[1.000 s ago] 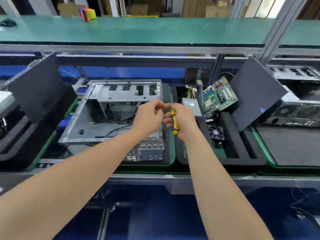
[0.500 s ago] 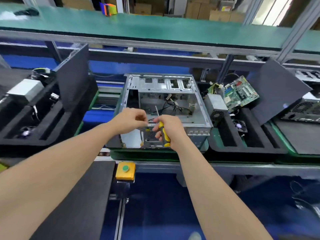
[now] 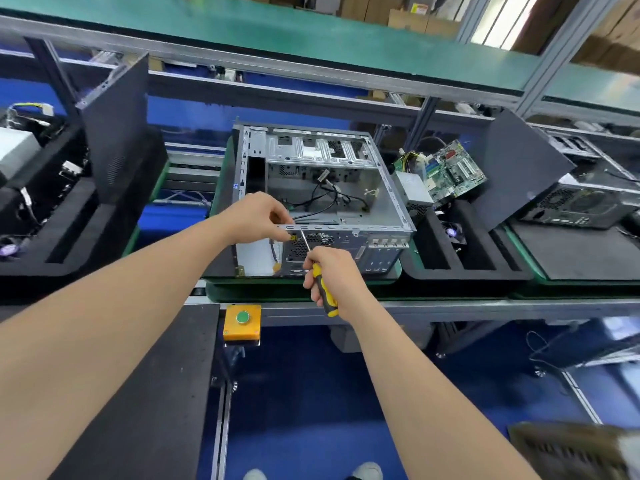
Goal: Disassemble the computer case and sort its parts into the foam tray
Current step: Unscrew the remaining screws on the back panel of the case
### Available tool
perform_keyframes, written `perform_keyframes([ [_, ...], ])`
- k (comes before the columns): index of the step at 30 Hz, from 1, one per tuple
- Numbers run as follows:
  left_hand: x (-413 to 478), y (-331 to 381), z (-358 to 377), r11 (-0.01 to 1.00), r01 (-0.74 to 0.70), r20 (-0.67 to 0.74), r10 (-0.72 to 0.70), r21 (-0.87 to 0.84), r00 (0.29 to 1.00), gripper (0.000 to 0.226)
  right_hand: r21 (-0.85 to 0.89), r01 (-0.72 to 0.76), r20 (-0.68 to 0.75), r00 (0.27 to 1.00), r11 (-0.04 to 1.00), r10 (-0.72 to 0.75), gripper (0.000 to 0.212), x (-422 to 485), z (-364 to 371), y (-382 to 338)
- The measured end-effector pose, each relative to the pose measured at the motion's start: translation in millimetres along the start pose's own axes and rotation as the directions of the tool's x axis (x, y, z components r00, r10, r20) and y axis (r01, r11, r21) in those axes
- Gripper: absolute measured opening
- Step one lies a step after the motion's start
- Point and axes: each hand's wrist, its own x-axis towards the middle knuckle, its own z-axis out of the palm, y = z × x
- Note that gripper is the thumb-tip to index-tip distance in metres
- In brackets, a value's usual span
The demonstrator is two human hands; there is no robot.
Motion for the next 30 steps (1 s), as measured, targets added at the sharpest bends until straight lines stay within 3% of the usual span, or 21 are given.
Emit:
perform_keyframes([
  [6, -0.1, -2.4, 8.6, 0.994, -0.008, -0.064, 0.015, 0.106, 0.998, 0.014, -0.017, 0.019, 0.026, 0.999, 1.0, -0.019, 0.021, 0.3, 9.0, 10.4],
  [18, 5.0, -4.4, 8.9, 0.994, -0.013, -0.045, 0.018, 0.109, 0.999, 0.015, 0.002, 0.033, 0.011, 0.999, 0.999, -0.033, 0.022, 3.9, 9.2, 13.6],
  [25, 3.4, -6.8, 8.9, 0.999, -0.035, -0.072, 0.034, -0.02, 0.997, 0.039, 0.015, 0.015, 0.008, 1.0, 1.0, -0.015, 0.024, 3.8, 8.4, 12.2],
  [30, -0.5, -8.4, 10.4, 0.987, -0.129, -0.078, 0.136, 0.097, 0.988, 0.037, 0.01, 0.008, 0.001, 1.0, 1.0, -0.008, 0.023, 2.9, 8.2, 10.9],
])
